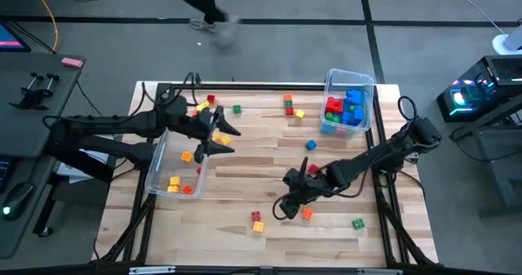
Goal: Sort blocks by size
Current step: Put the small orange game piece into the left transparent bin, then put the small red game piece into the left transparent bin
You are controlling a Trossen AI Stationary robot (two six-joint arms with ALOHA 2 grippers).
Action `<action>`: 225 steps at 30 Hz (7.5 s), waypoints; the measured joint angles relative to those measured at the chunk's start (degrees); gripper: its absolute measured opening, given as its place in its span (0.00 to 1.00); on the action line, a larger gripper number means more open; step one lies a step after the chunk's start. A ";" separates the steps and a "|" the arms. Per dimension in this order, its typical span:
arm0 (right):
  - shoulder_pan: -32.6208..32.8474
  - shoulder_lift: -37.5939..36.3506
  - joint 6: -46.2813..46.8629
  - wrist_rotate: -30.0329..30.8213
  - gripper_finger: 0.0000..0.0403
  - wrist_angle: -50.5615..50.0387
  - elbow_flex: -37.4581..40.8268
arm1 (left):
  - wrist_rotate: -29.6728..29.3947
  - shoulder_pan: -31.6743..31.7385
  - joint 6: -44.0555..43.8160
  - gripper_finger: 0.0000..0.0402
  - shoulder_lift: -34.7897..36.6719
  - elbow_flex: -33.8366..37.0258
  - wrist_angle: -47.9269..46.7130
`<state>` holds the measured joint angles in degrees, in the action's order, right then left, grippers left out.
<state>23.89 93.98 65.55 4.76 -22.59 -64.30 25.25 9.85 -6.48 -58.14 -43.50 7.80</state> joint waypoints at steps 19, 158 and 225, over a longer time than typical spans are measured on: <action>6.70 13.24 -22.81 -1.18 0.56 -34.08 -17.93 | -18.62 -1.00 -17.27 0.66 -2.22 10.03 9.74; -23.59 24.76 -67.27 -4.60 0.85 -50.75 -55.04 | -23.64 -6.64 -18.94 0.66 12.62 1.87 22.57; -16.94 15.14 -48.73 14.69 0.34 25.23 -21.55 | -23.78 -4.79 -33.45 0.66 -11.66 1.81 66.08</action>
<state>6.95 109.12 16.82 19.44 2.64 -85.85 1.47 5.06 -39.93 -69.80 -41.69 73.88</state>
